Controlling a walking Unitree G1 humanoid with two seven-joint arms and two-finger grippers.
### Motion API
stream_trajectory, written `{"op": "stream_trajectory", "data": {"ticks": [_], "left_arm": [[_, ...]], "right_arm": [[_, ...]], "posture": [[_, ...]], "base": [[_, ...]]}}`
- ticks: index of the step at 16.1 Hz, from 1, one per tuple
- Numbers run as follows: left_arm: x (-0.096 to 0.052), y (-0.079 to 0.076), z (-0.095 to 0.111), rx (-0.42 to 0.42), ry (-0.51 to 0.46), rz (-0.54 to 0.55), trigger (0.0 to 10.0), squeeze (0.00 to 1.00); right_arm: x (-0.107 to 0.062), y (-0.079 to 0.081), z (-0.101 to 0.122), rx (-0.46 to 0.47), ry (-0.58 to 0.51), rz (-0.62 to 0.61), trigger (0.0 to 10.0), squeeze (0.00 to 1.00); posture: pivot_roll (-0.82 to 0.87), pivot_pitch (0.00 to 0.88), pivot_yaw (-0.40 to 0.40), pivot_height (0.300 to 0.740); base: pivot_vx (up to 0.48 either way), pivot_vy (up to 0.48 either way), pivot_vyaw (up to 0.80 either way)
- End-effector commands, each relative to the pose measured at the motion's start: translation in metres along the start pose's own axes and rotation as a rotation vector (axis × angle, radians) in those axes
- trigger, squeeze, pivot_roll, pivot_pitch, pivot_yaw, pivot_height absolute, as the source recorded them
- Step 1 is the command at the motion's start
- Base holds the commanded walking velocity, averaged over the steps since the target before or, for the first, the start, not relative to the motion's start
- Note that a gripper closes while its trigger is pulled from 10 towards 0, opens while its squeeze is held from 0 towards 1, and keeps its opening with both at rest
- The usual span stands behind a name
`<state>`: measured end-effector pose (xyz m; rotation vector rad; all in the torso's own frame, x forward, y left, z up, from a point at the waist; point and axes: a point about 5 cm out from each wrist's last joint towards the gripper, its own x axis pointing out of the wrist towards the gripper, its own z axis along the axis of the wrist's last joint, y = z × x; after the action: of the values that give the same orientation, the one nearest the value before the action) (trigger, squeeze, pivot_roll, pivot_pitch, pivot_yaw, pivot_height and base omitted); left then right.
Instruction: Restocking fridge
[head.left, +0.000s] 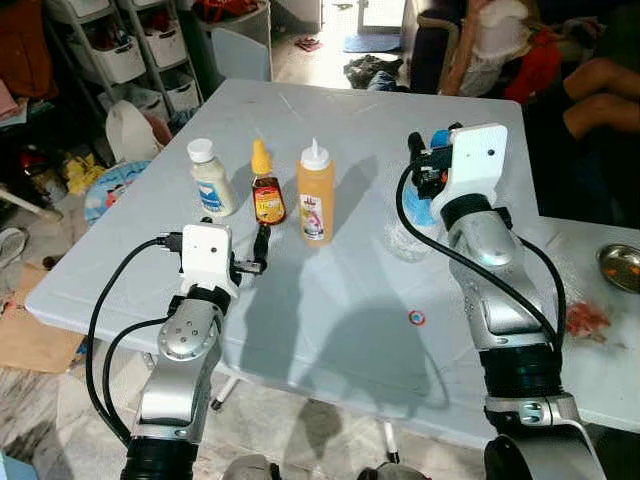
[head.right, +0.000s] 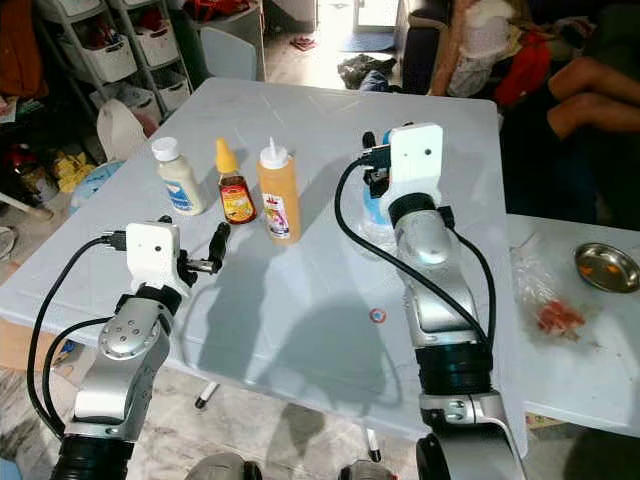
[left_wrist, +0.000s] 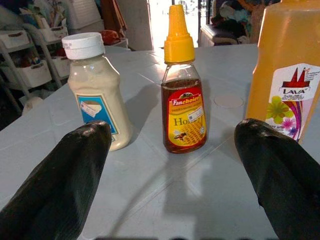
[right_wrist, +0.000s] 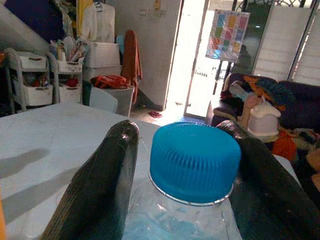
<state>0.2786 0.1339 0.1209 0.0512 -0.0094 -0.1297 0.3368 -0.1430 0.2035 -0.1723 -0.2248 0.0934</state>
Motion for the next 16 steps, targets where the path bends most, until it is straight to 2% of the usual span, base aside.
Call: {"op": "stream_trajectory", "data": {"ticks": [1, 2, 3, 6, 7, 8, 16], "left_arm": [[0.002, 0.000, 0.001, 0.015, -0.002, 0.002, 10.0, 0.00], [0.002, 0.000, 0.001, 0.016, -0.003, 0.002, 10.0, 0.00], [0.002, 0.000, 0.001, 0.016, -0.003, 0.002, 10.0, 0.00], [0.002, 0.000, 0.001, 0.016, -0.003, 0.002, 10.0, 0.00], [0.002, 0.000, 0.001, 0.016, -0.003, 0.001, 10.0, 0.00], [0.002, 0.000, 0.001, 0.016, -0.003, 0.001, 10.0, 0.00], [0.003, -0.001, 0.000, 0.017, 0.002, -0.002, 10.0, 0.00]], "right_arm": [[0.000, 0.002, 0.000, -0.009, 0.004, 0.005, 10.0, 0.00], [0.000, 0.002, 0.002, -0.022, -0.007, 0.007, 10.0, 0.00], [0.000, 0.002, 0.004, -0.028, -0.020, 0.007, 10.0, 1.00], [-0.002, 0.002, 0.005, -0.025, -0.023, 0.007, 10.0, 1.00], [-0.002, 0.003, 0.005, -0.028, -0.022, 0.005, 10.0, 0.65], [-0.003, 0.003, 0.006, -0.031, -0.024, 0.001, 10.0, 0.00], [-0.002, 0.004, 0.015, -0.055, -0.061, -0.003, 10.0, 0.00]], "posture": [[0.00, 0.000, 0.030, 0.740], [0.00, 0.000, 0.030, 0.740], [0.00, 0.000, 0.030, 0.740], [0.00, 0.000, 0.029, 0.740], [0.00, 0.000, 0.029, 0.740], [0.00, 0.000, 0.029, 0.740], [0.00, 0.000, 0.029, 0.740]], "base": [[0.000, 0.000, 0.00], [0.000, 0.000, 0.00], [0.000, 0.000, 0.00], [0.000, 0.000, 0.00], [0.000, 0.000, 0.00], [0.000, 0.000, 0.00], [0.000, 0.000, 0.00]]}}
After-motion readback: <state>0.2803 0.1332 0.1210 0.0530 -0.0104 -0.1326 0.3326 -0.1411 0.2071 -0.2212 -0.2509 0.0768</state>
